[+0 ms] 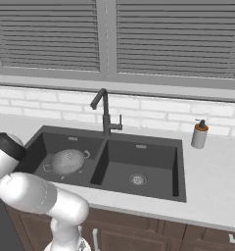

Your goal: Put the colander in the sink, put the pear in the colander, and turn on the sink faucet and pour water over the colander.

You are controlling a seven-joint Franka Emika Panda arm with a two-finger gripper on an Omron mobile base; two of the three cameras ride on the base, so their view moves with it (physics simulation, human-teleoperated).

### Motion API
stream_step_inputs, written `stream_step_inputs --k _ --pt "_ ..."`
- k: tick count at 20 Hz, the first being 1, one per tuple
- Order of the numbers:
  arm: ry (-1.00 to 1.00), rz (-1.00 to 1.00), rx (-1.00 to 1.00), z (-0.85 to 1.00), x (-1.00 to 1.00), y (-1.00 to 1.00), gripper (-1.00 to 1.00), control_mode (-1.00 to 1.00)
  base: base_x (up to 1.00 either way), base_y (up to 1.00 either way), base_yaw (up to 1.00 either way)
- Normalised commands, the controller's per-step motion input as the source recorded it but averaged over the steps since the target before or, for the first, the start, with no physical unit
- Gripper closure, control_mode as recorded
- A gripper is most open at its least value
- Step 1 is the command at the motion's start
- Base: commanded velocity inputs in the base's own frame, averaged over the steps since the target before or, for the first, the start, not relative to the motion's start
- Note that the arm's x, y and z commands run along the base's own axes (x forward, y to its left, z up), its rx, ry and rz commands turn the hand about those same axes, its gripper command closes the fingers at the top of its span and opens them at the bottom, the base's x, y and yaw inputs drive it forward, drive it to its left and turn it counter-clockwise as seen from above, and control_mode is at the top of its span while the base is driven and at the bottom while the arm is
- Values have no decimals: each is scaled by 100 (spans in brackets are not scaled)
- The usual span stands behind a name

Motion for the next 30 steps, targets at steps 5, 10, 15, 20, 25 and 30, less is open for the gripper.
stream_step_inputs --k 5,10,15,20,25,30 --pt "6 16 0 -36 0 23 -100 -100 0 0 0" --pt "0 4 0 -25 19 30 -100 -100 0 0 0" --pt "0 -5 0 -7 36 40 -100 -100 0 0 0" --pt "3 -12 0 0 31 45 -100 -100 0 0 0" --pt "8 -6 0 -6 5 19 -100 -100 0 0 0" --pt "5 0 0 -27 0 0 -100 -100 0 0 0"
